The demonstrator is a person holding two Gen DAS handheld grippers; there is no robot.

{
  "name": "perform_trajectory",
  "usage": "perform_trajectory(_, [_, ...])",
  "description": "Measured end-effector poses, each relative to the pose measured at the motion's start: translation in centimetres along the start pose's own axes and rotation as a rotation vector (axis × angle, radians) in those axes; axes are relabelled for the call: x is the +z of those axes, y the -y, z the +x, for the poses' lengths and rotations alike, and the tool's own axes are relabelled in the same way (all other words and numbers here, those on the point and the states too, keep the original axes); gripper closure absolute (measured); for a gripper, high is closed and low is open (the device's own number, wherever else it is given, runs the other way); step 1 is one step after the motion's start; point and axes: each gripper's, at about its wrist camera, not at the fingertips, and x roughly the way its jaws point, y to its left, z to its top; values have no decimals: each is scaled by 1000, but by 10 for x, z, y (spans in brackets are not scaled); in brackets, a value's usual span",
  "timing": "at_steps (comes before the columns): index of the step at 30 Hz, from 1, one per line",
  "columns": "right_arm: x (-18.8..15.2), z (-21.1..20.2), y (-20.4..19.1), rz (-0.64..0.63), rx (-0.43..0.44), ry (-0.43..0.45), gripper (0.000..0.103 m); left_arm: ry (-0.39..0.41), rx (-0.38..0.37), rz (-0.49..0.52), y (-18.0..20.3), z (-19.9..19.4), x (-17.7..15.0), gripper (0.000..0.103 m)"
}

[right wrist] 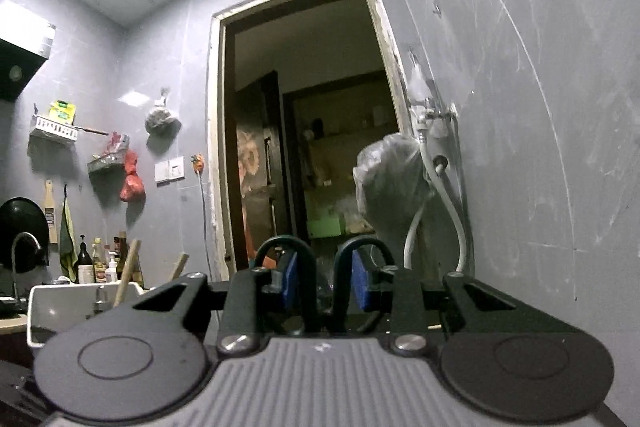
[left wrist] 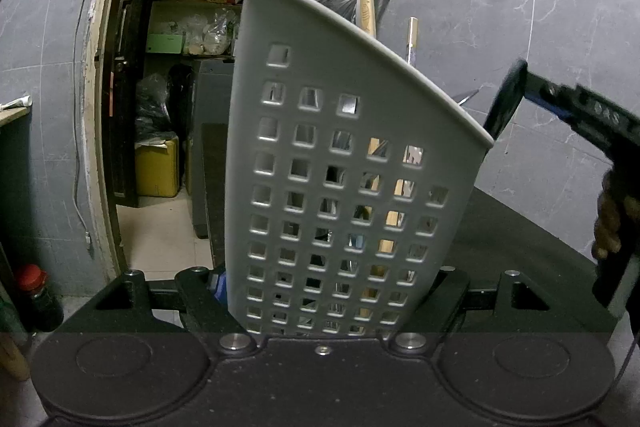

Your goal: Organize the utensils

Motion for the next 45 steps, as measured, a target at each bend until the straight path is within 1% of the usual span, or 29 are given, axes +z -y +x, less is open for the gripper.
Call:
perform_trajectory(1, [-2,-4,-2,-3,-1,-3,75,0,0,1,0,0,0,24])
perform_trajectory(2, [-4,-7,-2,-5,1,-5,88,0,1,2,0,0,0,25])
perform_trajectory(4, [-7,-16,-5,-11,-7,3,88,0,2,2,0,0,0,25])
perform_trajectory(7, [-10,-20,-4,17,6,-22,88,-1,2,2,0,-1,0,25])
perform_trajectory(12, [-21,-19,8,72,-3,-120,87,0,2,5,0,-1,0,25])
perform_trajectory(15, [-26,-18,20,124,-31,-177,85,0,4,5,-1,0,0,25])
perform_trajectory(16, [-28,-19,23,136,-39,-201,77,0,4,5,-1,-1,0,25])
perform_trajectory(17, [-30,-20,26,141,-53,-226,66,0,4,6,-1,0,0,25])
perform_trajectory(18, [-31,-21,27,139,-78,-250,62,0,3,5,-1,-1,0,25])
perform_trajectory(20, [-33,-21,32,132,-123,-313,46,0,4,5,-1,-1,0,25])
perform_trajectory(21, [-35,-22,35,135,-156,-348,43,0,3,5,-1,-1,0,25])
perform_trajectory(23, [-39,-24,41,161,-192,-394,30,0,3,6,-1,0,0,25])
perform_trajectory(24, [-40,-25,45,171,-222,-423,28,-1,2,6,-1,0,0,25])
perform_trajectory(26, [-44,-26,51,178,-259,-466,20,0,2,5,-1,0,0,25])
perform_trajectory(31, [-52,-20,72,232,-310,-529,18,0,1,5,-1,0,0,25])
perform_trajectory(32, [-55,-18,76,242,-316,-551,18,1,1,5,-1,0,0,25])
perform_trajectory(33, [-57,-16,82,281,-322,-581,18,1,1,4,-1,0,0,25])
perform_trajectory(35, [-58,-18,84,305,-312,-602,18,1,2,7,-1,0,0,25])
perform_trajectory(37, [-57,-21,76,278,-288,-634,17,1,2,7,0,1,-1,24])
perform_trajectory(40, [-56,-26,57,232,-188,-696,17,1,3,6,-1,1,-1,24])
perform_trajectory(42, [-55,-29,41,223,-93,-743,18,1,2,7,-1,1,-1,24])
perform_trajectory(43, [-53,-29,35,220,-64,-757,18,1,1,7,-1,1,-1,24])
perform_trajectory(45, [-47,-29,29,225,-42,-751,18,0,-1,4,-1,1,-1,24])
